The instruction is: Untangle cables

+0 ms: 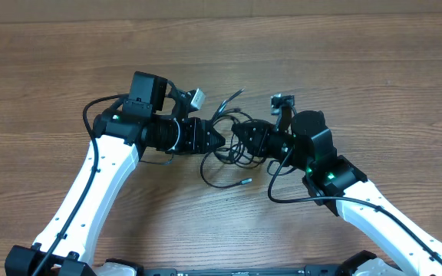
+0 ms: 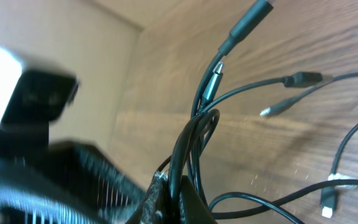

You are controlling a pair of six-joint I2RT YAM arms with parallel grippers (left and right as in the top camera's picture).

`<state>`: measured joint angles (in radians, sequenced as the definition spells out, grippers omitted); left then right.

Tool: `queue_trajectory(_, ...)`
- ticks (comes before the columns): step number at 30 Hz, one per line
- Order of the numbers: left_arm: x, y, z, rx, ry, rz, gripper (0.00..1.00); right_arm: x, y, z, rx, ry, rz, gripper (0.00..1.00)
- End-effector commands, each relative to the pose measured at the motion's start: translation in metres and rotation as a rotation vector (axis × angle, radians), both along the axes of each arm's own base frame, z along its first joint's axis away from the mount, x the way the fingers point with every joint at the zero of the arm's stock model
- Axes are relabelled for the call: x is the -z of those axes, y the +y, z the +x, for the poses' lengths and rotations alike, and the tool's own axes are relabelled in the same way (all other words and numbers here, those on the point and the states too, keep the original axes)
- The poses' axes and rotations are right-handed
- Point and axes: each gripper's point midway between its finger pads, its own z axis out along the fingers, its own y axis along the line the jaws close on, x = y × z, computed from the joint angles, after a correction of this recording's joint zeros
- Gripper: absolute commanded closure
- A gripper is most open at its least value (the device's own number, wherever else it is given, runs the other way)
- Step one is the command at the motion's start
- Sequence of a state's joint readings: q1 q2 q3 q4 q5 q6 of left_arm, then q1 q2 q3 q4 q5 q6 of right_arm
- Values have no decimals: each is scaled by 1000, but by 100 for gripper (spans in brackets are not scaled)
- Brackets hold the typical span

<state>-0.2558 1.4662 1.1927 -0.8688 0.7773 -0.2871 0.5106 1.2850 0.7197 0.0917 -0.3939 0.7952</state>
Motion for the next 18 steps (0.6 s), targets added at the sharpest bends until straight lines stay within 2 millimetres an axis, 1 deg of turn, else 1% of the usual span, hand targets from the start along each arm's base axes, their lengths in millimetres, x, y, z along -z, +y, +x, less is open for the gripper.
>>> queue_trajectory(1,-7,2,1,7,-42,25,60,-7,-11,17,137,25,39,96)
queue_trajectory(5,4,13,1,-28,-26,106,58,-10,-10,17,164,80,102,96)
queue_trajectory(9,8,17,5,-66,-17,137,57,-20,-2,13,112,71,144,96)
queue_trajectory(13,13,25,10,-127,0,184,59,-27,3,10,74,60,170,96)
queue_trajectory(15,13,26,12,-134,-5,190,59,-27,4,9,66,61,172,96)
queue_trajectory(18,15,30,15,-173,4,212,62,-27,5,8,60,63,173,96)
